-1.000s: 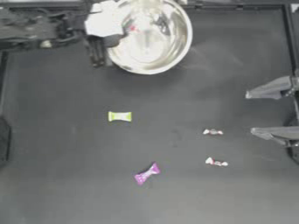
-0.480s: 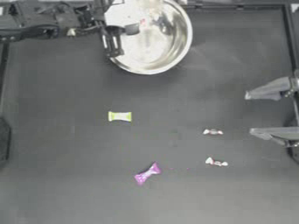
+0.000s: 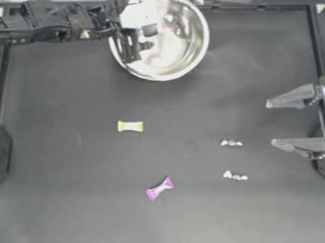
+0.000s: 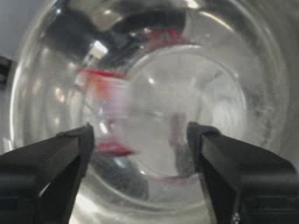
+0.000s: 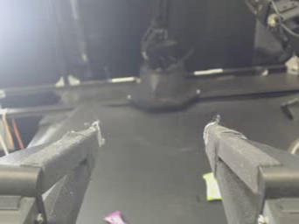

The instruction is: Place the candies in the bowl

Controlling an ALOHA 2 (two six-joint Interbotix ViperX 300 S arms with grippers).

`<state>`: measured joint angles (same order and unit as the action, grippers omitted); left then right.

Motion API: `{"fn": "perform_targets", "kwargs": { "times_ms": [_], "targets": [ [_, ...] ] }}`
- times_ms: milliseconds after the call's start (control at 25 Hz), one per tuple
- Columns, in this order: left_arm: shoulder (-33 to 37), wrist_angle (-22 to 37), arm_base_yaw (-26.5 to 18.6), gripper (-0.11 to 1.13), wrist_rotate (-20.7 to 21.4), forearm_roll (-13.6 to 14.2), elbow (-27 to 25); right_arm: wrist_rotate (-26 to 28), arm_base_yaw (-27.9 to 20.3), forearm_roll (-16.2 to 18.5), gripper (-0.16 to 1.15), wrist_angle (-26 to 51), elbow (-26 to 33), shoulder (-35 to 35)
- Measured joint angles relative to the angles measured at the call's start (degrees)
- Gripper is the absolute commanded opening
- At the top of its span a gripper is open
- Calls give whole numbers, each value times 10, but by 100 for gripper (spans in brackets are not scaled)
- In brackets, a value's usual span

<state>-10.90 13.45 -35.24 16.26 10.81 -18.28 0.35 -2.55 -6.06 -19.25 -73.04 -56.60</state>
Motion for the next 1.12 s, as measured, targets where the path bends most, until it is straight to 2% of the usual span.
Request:
{"fn": "perform_targets", "kwargs": {
  "times_ms": [160,360,600,680,760,880,1120],
  "targets": [
    [6,1,0,103,1,-1,0,0,0,-1,99,0,-1,0],
    [15,5,5,103,1,-2,-2,0,0,-1,99,0,-3,0],
    [117,8,25,103,0,-10,-41,0,0,-1,99,-2,-5,-1],
    [156,8,36,103,-2,-31,-64,0,-1,-1,99,-2,-6,-2],
    [202,8,52,103,-1,-69,-91,0,-4,-2,99,-1,-8,-2],
    [261,8,76,103,1,-111,-129,0,-7,-3,99,-1,-8,-2],
    [424,-28,142,103,1,-165,-224,0,-11,-3,99,1,-8,-7]
  ]
}}
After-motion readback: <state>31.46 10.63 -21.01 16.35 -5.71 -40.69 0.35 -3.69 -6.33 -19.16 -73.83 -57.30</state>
